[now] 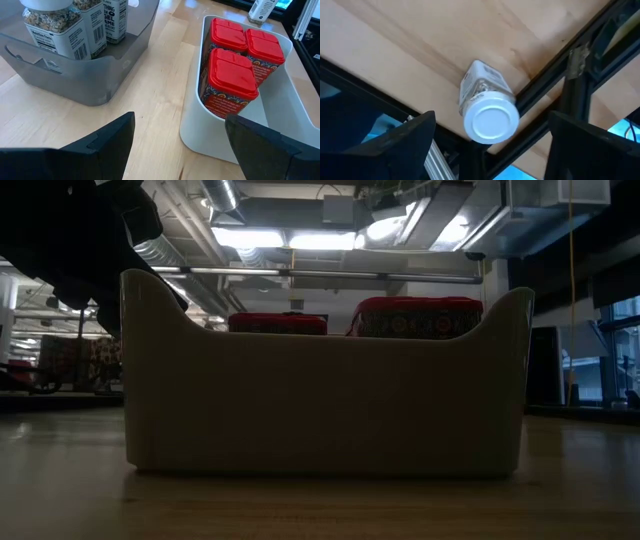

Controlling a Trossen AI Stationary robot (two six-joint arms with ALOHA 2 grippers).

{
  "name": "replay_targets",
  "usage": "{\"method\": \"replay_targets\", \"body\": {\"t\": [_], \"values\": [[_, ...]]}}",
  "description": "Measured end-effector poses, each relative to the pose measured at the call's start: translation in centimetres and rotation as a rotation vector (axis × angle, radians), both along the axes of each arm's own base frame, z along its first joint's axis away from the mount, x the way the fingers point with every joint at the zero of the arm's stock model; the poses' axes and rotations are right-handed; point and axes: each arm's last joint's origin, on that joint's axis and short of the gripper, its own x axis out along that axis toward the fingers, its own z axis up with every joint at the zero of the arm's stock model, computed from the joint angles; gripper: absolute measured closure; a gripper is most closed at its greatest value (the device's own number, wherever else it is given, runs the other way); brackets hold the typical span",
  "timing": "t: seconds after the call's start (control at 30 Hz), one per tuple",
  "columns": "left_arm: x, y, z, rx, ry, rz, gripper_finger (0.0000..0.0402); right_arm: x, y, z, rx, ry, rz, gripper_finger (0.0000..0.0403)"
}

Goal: Sort spices by type
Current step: Put the bottom white seasoning bottle into the black bin

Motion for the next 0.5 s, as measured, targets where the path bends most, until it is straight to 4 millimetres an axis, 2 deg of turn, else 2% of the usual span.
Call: {"method": "replay_targets", "body": {"t": [0.5], "values": [[0.0, 0.0, 0.0, -0.007, -0.001, 0.003, 0.0108, 0.6, 1.3, -2.2, -0.042, 0.075, 0.012, 0.0017]]}}
